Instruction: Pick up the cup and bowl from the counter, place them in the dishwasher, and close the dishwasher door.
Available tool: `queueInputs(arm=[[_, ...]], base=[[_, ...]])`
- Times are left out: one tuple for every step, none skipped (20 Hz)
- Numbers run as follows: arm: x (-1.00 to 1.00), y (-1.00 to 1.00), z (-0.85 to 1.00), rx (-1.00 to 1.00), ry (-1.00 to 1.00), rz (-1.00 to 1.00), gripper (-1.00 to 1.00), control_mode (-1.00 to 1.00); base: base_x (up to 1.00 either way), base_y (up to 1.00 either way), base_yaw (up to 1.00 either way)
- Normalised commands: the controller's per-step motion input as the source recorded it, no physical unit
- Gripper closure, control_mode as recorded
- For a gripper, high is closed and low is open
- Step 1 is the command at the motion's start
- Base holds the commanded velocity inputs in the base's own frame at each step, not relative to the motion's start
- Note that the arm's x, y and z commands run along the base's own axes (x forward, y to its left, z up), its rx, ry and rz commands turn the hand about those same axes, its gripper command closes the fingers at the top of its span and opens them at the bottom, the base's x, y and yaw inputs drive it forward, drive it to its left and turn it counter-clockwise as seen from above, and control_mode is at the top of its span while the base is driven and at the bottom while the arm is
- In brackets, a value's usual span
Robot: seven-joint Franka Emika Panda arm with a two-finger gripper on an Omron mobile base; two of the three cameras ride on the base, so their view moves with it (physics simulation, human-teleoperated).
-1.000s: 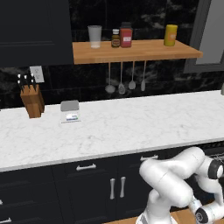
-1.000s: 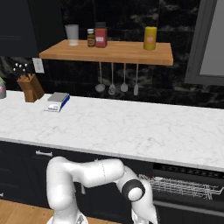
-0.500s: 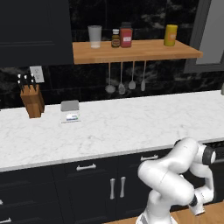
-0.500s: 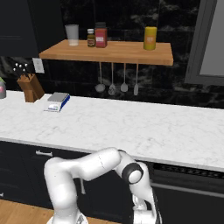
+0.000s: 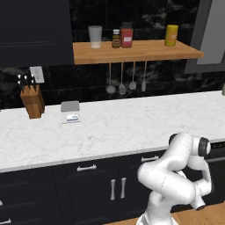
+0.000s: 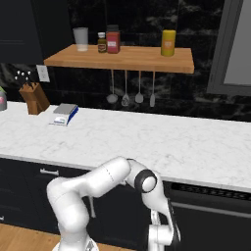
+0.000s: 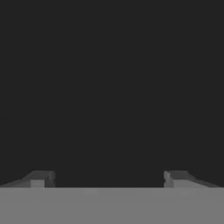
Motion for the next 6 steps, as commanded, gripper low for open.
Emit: queueInputs(arm=[[1.00, 0.00, 0.11, 0.15, 0.14, 0.00, -1.00, -1.00], [1.00, 0.00, 0.11, 0.16, 0.11, 0.00, -1.00, -1.00], [1.00, 0.00, 0.12, 0.17, 0.10, 0.00, -1.00, -1.00], [1.00, 0.00, 0.12, 0.18, 0.07, 0.00, -1.00, -1.00], [1.00, 0.00, 0.14, 0.19, 0.05, 0.00, -1.00, -1.00], [1.00, -0.06, 0.19, 0.20, 0.03, 0.00, -1.00, -1.00]], base=[[0.00, 0.00, 0.00], [0.00, 0.00, 0.00], [0.00, 0.00, 0.00], [0.00, 0.00, 0.00], [0.00, 0.00, 0.00], [0.00, 0.00, 0.00]])
